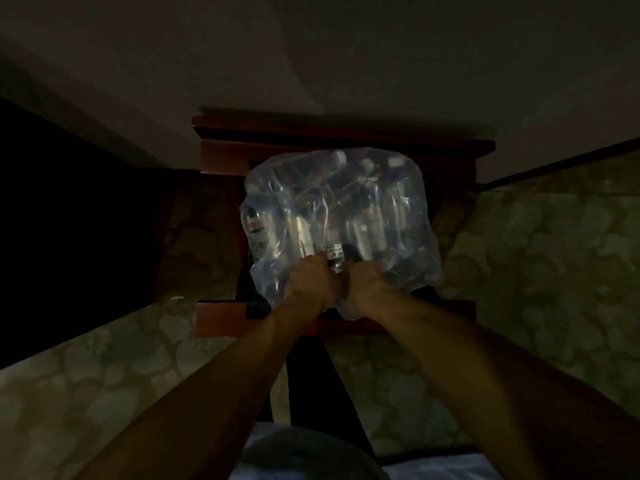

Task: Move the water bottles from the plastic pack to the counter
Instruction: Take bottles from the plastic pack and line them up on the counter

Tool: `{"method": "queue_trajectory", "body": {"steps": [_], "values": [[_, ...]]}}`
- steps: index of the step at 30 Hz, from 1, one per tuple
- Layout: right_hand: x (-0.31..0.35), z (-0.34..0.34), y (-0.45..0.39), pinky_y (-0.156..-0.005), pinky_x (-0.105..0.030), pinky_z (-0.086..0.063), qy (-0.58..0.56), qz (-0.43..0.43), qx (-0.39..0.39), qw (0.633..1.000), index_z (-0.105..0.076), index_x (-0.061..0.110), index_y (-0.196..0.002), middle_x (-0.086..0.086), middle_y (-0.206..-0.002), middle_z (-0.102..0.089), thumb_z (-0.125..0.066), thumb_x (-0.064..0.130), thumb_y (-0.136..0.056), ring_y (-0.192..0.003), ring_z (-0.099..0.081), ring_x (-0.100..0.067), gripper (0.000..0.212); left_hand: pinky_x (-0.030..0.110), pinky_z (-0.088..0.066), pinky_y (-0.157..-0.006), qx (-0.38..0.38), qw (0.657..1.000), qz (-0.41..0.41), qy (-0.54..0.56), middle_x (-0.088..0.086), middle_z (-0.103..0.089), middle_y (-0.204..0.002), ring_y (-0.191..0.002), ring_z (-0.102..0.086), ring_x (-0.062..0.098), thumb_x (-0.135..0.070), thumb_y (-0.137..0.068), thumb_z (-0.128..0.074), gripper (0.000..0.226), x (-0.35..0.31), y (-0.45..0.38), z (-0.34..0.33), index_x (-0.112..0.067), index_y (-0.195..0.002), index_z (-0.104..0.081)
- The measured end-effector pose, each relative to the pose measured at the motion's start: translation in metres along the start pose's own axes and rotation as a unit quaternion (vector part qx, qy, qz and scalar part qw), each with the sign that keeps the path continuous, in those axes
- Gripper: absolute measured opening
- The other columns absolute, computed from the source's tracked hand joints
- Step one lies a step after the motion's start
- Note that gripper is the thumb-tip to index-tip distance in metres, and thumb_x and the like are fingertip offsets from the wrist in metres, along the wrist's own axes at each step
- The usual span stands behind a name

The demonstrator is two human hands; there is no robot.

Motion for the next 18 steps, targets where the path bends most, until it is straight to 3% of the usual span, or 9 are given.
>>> {"method": "queue_trajectory", "body": {"steps": [4,7,10,13,16,18], "values": [[0.008,0.03,0.006,-0.08,-0.034,-0.044,0.091,0.062,-0.056,0.992,-0.056,0.004,-0.125,-0.016,-0.126,-0.058,-0.05,0.015,-0.097,-0.11,-0.059,-0.03,0.031,0.034,-0.048,-0.093,-0.005,1.0,-0.002,0.004,0.018,-0.061,-0.129,-0.117,-0.059,0.03,-0.015,-0.098,-0.049,0.033,0.004,0.005,0.006,-0.005,-0.129,-0.056],[0.013,0.062,0.018,-0.073,-0.034,-0.038,0.11,0.095,-0.107,0.984,-0.061,0.008,-0.115,-0.014,-0.121,-0.059,-0.051,0.013,-0.094,-0.106,-0.059,-0.033,0.024,0.03,-0.044,-0.096,-0.011,1.0,-0.009,0.005,0.017,-0.057,-0.135,-0.122,-0.056,0.03,-0.012,-0.098,-0.05,0.038,0.003,0.011,0.013,-0.006,-0.135,-0.053],[0.016,0.085,0.036,-0.069,-0.03,-0.036,0.076,0.119,-0.134,0.981,-0.062,0.01,-0.112,-0.01,-0.118,-0.059,-0.061,0.019,-0.089,-0.1,-0.06,-0.029,0.025,0.03,-0.044,-0.095,-0.009,0.999,-0.022,0.045,0.015,-0.057,-0.136,-0.122,-0.056,0.029,-0.011,-0.096,-0.055,0.041,-0.002,0.019,0.018,-0.007,-0.136,-0.052],[0.022,0.101,0.056,-0.069,-0.03,-0.042,0.047,0.151,-0.163,0.974,-0.064,0.013,-0.101,-0.004,-0.109,-0.061,-0.07,0.024,-0.083,-0.095,-0.061,-0.024,0.021,0.028,-0.046,-0.086,0.0,0.994,-0.029,0.105,0.006,-0.06,-0.129,-0.116,-0.058,0.026,-0.024,-0.09,-0.068,0.05,-0.004,0.027,0.021,-0.013,-0.136,-0.053],[0.024,0.126,0.073,-0.074,-0.035,-0.051,-0.051,0.169,-0.165,0.97,-0.068,0.011,-0.095,-0.004,-0.1,-0.066,-0.072,0.027,-0.082,-0.091,-0.064,-0.022,0.021,0.023,-0.046,-0.076,-0.009,0.988,-0.036,0.15,-0.004,-0.06,-0.112,-0.098,-0.06,0.016,-0.032,-0.082,-0.077,0.052,-0.002,0.034,0.025,-0.018,-0.127,-0.057],[0.028,0.142,0.082,-0.076,-0.034,-0.052,-0.145,0.191,-0.144,0.96,-0.071,0.012,-0.095,-0.002,-0.096,-0.069,-0.078,0.032,-0.078,-0.088,-0.064,-0.017,0.027,0.022,-0.047,-0.078,-0.008,0.985,-0.052,0.164,-0.003,-0.064,-0.116,-0.105,-0.063,0.018,-0.03,-0.079,-0.08,0.057,0.0,0.037,0.025,-0.016,-0.129,-0.056]]}}
Point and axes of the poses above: each hand's wrist, its own y-axis away from the middle knuckle, its own z-axis out of the back of the hand, x = y × z, the point moved 8 cm from there along -y, towards the middle knuckle
